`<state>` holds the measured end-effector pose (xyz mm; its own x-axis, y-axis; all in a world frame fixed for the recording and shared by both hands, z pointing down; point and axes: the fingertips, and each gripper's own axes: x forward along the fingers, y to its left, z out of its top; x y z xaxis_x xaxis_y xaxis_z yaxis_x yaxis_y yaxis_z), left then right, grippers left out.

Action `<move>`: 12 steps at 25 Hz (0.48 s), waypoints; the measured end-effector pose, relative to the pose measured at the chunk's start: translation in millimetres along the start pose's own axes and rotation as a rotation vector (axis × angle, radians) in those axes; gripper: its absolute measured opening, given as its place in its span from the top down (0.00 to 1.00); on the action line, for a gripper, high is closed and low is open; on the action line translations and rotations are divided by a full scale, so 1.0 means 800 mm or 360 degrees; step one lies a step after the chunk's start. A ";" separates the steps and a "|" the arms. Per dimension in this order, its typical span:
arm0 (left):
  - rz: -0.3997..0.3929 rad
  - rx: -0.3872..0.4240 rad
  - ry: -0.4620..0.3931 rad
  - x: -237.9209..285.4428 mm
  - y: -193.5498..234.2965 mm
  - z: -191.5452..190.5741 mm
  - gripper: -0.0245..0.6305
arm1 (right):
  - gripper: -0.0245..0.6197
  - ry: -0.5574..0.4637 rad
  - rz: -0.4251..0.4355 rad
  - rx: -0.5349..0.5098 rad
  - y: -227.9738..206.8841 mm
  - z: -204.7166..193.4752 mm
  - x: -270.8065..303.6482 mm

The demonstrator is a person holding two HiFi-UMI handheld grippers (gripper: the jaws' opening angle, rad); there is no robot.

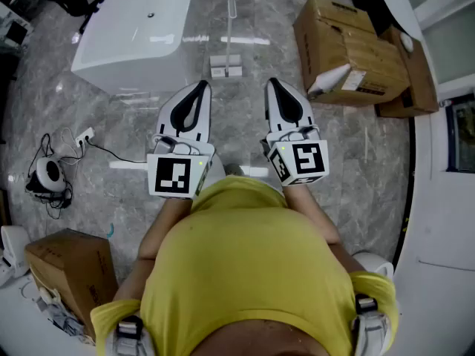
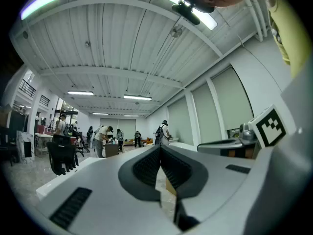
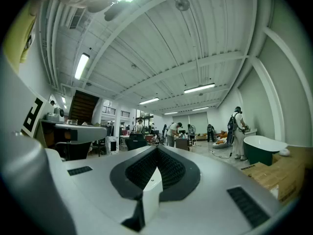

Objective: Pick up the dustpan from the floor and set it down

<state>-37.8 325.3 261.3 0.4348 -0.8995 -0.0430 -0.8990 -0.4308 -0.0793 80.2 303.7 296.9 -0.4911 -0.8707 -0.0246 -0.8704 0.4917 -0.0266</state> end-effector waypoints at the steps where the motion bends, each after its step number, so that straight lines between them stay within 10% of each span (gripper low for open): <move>1: 0.0008 -0.0001 0.0010 0.002 0.000 -0.001 0.96 | 0.95 0.0001 0.0004 -0.0001 -0.002 0.000 0.001; 12: 0.0002 -0.0047 0.0026 0.061 0.034 -0.030 0.96 | 0.82 0.0032 0.0015 -0.0024 -0.033 -0.023 0.058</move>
<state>-42.8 268.0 280.9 0.4329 -0.9010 -0.0270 -0.9008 -0.4313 -0.0500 79.5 249.9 314.9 -0.4998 -0.8661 -0.0045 -0.8660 0.4999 -0.0117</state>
